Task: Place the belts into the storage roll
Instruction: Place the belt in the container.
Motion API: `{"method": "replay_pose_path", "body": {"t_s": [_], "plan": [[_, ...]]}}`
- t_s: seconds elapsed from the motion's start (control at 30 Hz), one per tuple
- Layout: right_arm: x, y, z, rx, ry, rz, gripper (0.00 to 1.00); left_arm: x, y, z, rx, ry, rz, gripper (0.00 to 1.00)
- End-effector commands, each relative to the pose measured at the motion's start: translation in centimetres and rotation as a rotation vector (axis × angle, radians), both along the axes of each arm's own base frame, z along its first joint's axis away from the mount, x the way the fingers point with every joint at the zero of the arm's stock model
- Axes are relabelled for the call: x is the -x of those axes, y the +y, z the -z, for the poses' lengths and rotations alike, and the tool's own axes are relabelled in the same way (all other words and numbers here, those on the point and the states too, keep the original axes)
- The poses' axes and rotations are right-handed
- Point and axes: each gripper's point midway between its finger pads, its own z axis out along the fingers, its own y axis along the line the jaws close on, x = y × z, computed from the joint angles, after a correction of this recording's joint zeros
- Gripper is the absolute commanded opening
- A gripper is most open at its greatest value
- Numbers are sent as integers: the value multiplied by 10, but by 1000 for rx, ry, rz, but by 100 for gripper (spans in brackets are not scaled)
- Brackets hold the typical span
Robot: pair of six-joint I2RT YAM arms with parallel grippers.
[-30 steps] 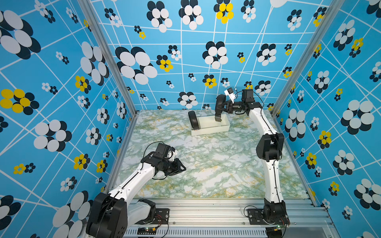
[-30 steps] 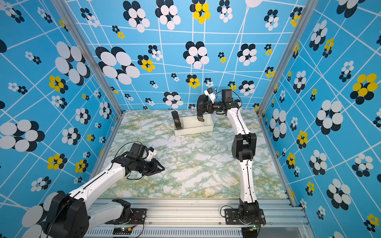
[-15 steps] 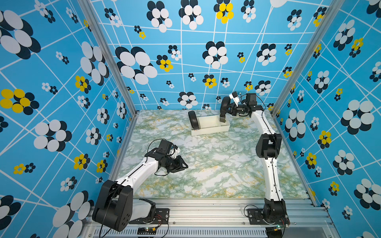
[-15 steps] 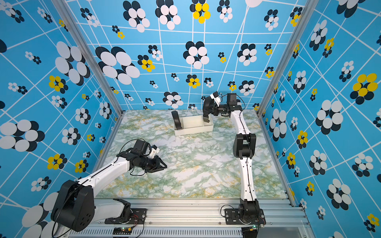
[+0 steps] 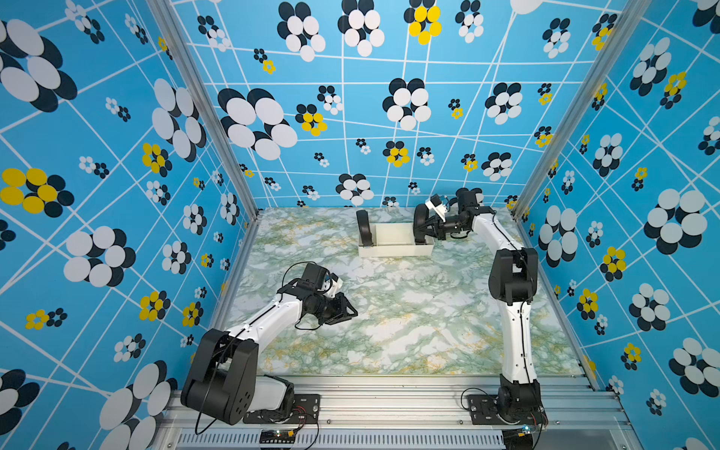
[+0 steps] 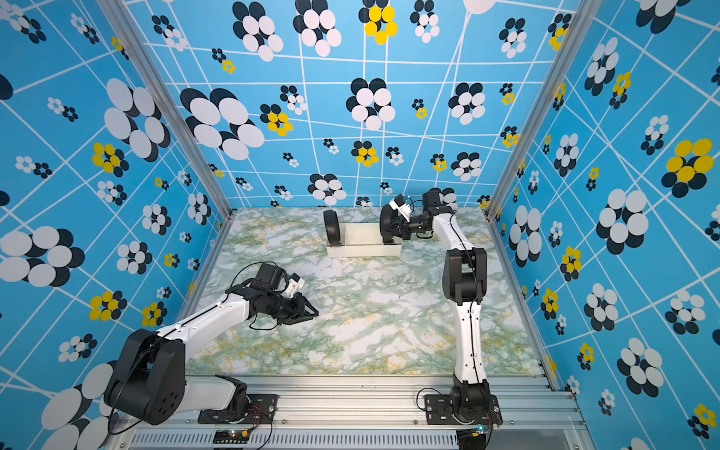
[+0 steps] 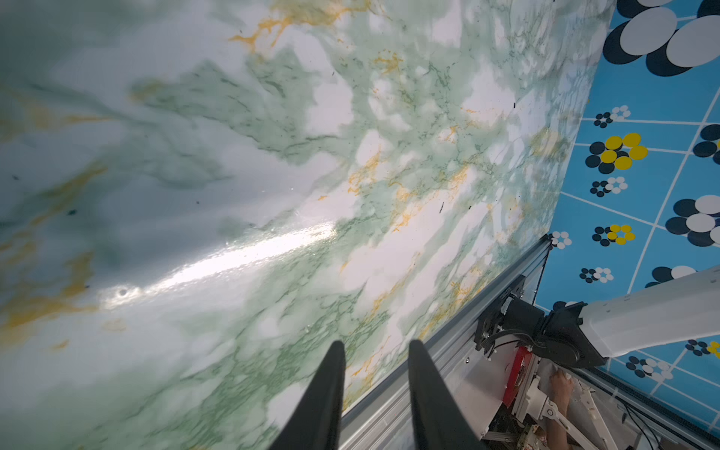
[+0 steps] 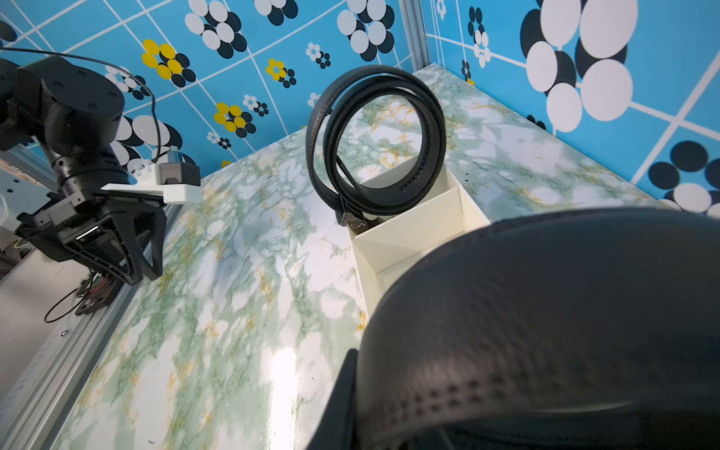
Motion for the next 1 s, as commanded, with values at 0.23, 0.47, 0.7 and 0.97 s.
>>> {"method": "replay_pose_path", "body": {"t_s": [0.23, 0.47, 0.7, 0.97], "plan": [[63, 10, -3, -85, 50, -169, 0, 10, 3, 2, 22, -2, 2, 31], [62, 12, 1, -73, 47, -162, 0, 5, 4, -6, 18, -31, -10, 31], [56, 13, 3, -70, 83, -146, 0, -49, -20, -69, 73, -264, -17, 30], [64, 31, 5, -53, 92, -181, 0, -158, -94, -160, 165, -565, 9, 32]]}}
